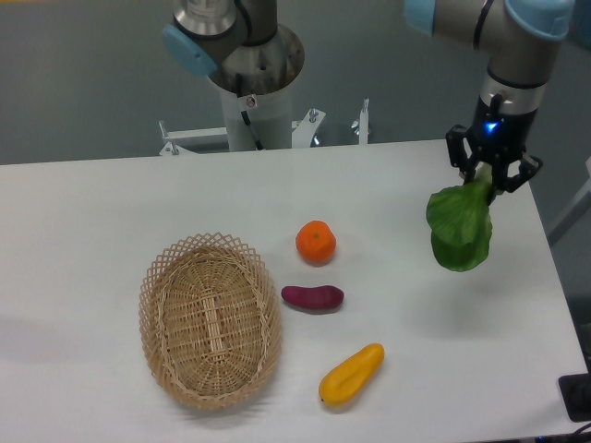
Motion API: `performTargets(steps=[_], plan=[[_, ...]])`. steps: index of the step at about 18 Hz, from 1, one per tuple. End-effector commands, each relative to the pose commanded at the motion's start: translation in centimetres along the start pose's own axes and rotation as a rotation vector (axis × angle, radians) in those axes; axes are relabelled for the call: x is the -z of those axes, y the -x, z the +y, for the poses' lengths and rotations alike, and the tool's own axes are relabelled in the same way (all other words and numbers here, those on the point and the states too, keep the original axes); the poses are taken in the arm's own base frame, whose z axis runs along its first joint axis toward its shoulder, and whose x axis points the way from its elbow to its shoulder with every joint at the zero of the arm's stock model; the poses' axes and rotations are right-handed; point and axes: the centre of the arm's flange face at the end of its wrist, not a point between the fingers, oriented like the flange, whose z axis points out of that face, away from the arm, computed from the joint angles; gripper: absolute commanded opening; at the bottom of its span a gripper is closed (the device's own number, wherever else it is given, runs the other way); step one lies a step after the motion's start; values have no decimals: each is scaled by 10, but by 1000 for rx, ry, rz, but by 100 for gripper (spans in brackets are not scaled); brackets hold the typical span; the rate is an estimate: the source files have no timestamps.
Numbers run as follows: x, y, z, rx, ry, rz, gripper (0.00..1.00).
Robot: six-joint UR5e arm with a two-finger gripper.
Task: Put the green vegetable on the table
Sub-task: 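Lower the held green bok choy toward the table beside the mango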
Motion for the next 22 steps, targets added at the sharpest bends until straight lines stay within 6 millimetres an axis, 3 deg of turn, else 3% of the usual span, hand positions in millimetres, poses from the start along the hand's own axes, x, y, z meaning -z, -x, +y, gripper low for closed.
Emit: performTargets(steps=[2,9,20,22], plan=[[-6,-3,-9,23,-1,-9,44],[-88,-10,-65,112,-31,-108,44],[-165,-11,-62,113,-18,-19,44],[-171,-16,-60,117,-17,-4,44]])
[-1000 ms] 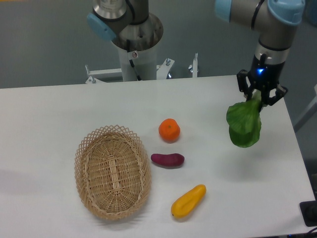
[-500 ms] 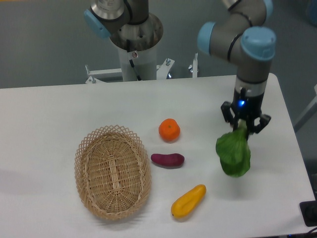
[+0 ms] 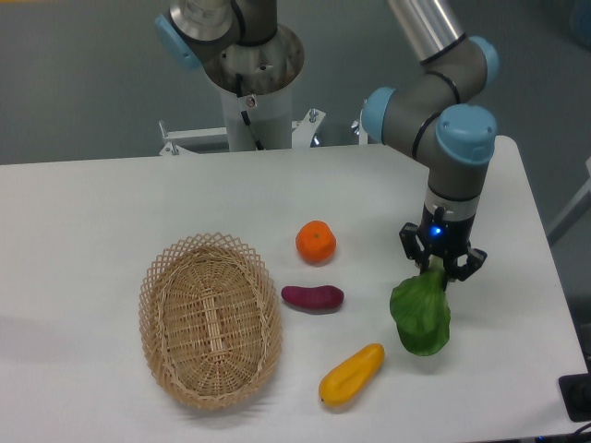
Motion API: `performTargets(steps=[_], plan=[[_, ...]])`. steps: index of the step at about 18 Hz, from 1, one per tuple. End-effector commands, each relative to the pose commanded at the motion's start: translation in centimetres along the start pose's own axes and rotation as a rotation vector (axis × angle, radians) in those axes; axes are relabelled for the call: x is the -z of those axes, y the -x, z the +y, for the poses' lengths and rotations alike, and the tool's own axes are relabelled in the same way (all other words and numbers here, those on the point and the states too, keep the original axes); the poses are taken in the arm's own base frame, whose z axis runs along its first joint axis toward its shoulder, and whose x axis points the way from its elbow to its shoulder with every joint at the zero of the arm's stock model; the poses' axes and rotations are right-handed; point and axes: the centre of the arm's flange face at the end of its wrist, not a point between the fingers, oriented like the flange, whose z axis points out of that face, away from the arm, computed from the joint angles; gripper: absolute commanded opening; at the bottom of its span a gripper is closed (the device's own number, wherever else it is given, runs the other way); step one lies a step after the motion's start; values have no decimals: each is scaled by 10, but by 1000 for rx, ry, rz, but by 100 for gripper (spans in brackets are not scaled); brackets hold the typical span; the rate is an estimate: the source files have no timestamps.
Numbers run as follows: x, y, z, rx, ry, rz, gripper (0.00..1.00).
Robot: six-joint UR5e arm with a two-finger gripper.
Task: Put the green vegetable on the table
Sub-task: 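Lower the held green bok choy toward the table beside the mango, then open the gripper to release the bok choy onto the table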
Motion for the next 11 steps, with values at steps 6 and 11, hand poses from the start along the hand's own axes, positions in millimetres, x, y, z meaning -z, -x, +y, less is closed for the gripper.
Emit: performTargets(steps=[6,11], plan=[[-6,-4,2,1,4,15,55],[2,-1,1,9,0,0,100]])
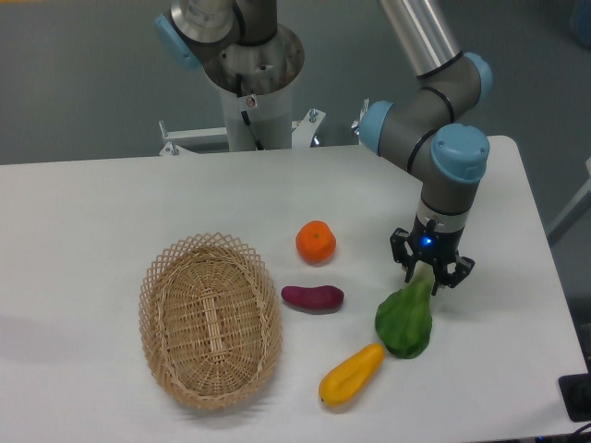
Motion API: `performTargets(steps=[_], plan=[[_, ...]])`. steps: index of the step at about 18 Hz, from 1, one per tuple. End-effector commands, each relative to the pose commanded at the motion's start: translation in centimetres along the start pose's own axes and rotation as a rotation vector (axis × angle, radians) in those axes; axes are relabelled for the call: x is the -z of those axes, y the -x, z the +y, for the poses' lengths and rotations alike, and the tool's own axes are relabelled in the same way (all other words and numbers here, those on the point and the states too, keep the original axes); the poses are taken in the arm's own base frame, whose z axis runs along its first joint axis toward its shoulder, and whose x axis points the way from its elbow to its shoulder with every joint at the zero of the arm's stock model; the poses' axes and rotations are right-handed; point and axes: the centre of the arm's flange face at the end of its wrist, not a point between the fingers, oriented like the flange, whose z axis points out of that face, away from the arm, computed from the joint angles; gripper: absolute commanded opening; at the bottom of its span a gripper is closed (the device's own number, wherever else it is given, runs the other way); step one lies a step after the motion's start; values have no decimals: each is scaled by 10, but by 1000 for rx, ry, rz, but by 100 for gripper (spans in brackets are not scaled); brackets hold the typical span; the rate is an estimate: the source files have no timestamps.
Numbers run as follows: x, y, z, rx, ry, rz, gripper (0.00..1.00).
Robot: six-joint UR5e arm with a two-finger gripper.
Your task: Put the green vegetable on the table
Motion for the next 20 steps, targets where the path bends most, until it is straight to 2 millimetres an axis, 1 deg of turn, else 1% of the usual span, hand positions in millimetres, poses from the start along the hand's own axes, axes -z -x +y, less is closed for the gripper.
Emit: performTargets(steps=[2,3,6,8,11,12,14,15,17,18,20], plan=[[12,5,-3,-6,-4,-24,100],[22,10,-6,-13,-10,-44,100],[66,30,-15,-25,-26,-121,100],[91,35,-17,-27,-32,-153,100],[129,46,-2,3,-16,-131,100],[138,48,0,-9,-10,-115,100],[150,51,7,-54,3,-83,100],[152,53,18,-66,12,-66,100],[169,53,35,-96,22,-63,100],[173,54,43,-105,26,-56,100],[183,54,55,-118,43,-50,100]])
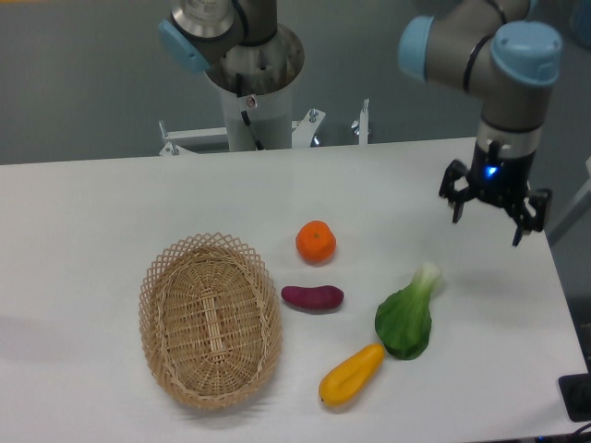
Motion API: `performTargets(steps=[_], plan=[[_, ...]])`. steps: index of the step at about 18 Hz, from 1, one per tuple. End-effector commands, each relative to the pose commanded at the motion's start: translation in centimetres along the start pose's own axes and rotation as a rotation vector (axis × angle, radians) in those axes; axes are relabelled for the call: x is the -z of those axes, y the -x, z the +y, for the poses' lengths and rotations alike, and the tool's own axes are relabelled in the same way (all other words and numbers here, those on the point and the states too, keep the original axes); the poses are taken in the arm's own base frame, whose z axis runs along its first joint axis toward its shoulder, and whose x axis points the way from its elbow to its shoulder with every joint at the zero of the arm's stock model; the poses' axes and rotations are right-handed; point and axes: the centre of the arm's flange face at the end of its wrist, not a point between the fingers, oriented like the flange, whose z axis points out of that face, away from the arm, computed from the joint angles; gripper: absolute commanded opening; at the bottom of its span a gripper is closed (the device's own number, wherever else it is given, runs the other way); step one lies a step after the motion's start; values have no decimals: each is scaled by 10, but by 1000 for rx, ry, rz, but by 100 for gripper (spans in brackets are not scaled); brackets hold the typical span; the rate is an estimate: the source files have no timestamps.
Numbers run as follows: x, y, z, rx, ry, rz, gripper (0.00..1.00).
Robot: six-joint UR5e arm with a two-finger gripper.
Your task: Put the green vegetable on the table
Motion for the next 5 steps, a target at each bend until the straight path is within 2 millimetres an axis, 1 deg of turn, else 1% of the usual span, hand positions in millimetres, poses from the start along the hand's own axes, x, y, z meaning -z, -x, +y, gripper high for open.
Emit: performTargets(steps=[2,5], plan=[[4,0,8,-4,49,3,100],[3,-2,9,-9,67,7,100]])
